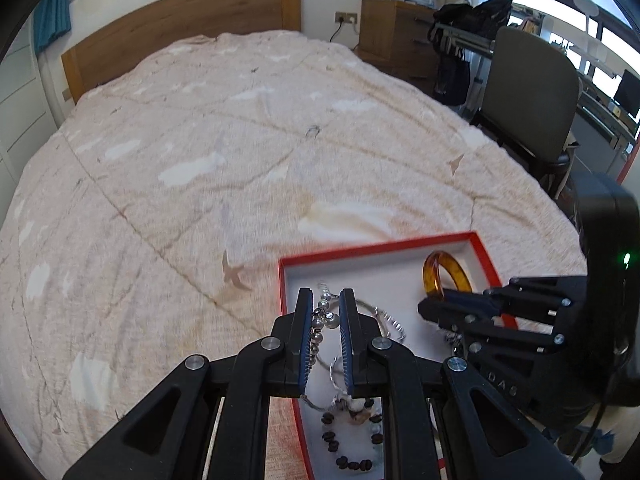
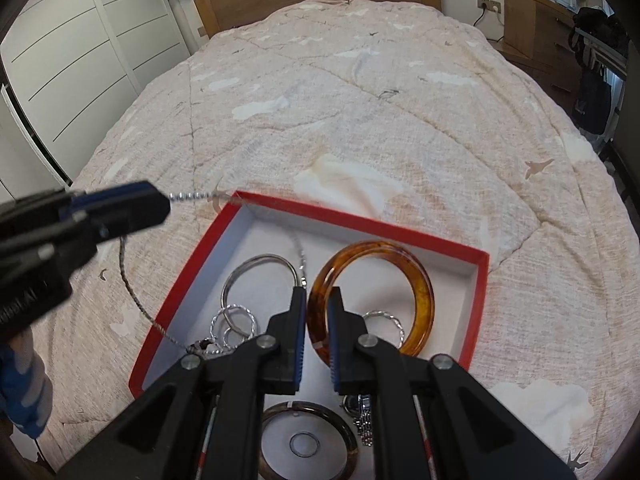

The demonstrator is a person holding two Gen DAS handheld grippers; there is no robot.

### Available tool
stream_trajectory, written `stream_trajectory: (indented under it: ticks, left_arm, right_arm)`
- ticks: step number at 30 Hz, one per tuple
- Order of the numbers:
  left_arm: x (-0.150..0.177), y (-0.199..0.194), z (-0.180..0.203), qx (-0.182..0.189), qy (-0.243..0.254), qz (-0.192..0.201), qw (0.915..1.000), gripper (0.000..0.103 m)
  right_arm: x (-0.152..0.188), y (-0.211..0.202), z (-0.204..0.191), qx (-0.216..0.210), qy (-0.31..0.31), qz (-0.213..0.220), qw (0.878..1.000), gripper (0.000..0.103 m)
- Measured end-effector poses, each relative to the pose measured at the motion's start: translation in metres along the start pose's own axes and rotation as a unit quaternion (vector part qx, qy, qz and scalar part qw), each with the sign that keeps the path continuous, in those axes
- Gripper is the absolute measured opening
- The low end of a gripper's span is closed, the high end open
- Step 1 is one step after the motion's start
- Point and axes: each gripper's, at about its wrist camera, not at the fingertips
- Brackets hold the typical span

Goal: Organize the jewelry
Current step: 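Lower the chain and amber bangle into the red box and open both tools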

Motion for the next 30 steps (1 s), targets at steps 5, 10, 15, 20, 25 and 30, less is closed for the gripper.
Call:
stream_trajectory:
  ticks: [5, 10, 15, 20, 25, 30]
  left_arm:
    - [0.02, 0.014, 0.004, 0.008, -0.01, -0.023, 0.9997, 0.013]
    - [0.034, 0.024, 0.005, 0.01, -0.018, -0.039, 0.999, 0.013]
    - [0.047, 0.032, 0.005, 0.014, -0.026, -0.056, 0.998, 0.013]
    - [0.055, 0.034, 0.004, 0.019, -0.033, -0.061, 0.9974, 0.013]
    - [0.056, 0.028, 0.003, 0.015, -0.037, -0.059, 0.9974, 0.014]
    - [0.057, 0.016, 0.006, 0.018, -0.038, -0.053, 0.9977, 0.03]
  right_arm:
    - [0.002, 0.012, -0.001, 0.003, -0.005, -0.016, 1.0, 0.01]
    - [0.007, 0.02, 0.002, 0.008, -0.007, -0.032, 0.999, 0.01]
    - [0.013, 0.024, 0.007, 0.009, -0.001, -0.039, 0.999, 0.01]
    - [0.016, 0.021, 0.007, 0.01, 0.002, -0.038, 0.999, 0.011]
    - [0.02, 0.013, 0.011, 0.015, 0.017, -0.032, 0.999, 0.011]
    - [0.026, -0.002, 0.013, 0.022, 0.023, -0.026, 0.999, 0.014]
Point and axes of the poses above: each gripper's, at about its wrist camera, not at the fingertips, and y roughly the way its jaws point, z to its right, x to its underside, and after that the axes turned 9 degrees about y, right-handed
